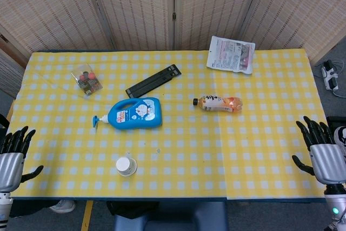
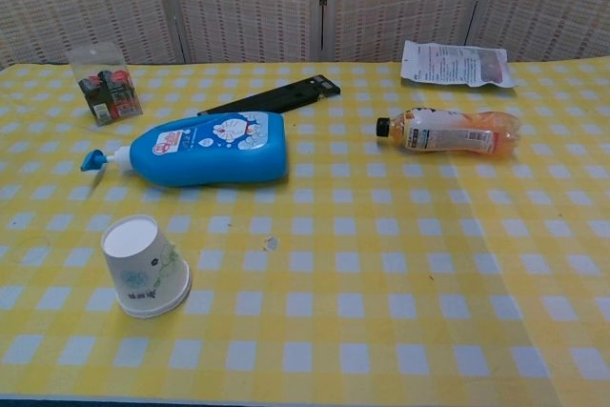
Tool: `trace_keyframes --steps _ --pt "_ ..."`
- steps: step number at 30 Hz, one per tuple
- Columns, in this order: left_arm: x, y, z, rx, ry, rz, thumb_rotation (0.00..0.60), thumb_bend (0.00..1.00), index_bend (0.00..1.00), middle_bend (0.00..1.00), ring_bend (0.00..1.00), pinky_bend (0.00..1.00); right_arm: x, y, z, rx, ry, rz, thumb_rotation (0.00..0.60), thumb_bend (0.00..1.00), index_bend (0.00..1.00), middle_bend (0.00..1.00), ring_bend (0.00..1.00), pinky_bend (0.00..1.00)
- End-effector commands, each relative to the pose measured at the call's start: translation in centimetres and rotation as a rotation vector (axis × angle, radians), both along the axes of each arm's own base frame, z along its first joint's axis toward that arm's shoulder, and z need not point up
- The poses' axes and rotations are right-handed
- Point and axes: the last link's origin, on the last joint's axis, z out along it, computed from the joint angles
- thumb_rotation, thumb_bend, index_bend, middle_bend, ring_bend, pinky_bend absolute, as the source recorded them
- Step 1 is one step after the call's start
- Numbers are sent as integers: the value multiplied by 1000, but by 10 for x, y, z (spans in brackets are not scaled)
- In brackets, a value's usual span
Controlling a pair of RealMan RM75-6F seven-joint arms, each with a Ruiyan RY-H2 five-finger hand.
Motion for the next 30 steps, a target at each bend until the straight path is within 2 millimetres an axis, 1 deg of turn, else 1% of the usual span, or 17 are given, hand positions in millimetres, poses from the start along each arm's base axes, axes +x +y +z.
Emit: trace_keyframes --steps 1,10,16,21,24,30 --pt "0 0 0 -1 2 1 600 223 0 0 0 0 0 -1 0 2 -2 1 600 286 0 0 55 0" --pt "0 0 -1 0 -8 -9 600 224 0 0 0 0 1 1 3 -4 -10 7 600 285 0 0 60 0" --pt "4 3 -1 -31 -21 -47 600 223 0 0 0 0 1 2 6 -10 -12 9 600 286 0 0 62 0" --pt "17 17 0 -72 -28 -144 600 227 9 0 2 0 2 1 10 -21 -4 13 600 286 0 0 63 0" --pt "28 26 -3 -115 -31 -226 600 232 63 4 19 0 4 0 14 -27 -1 19 600 286 0 0 63 0" --pt "55 41 -13 -259 -6 -368 600 252 123 16 32 0 5 0 19 -35 5 16 600 286 0 0 57 0"
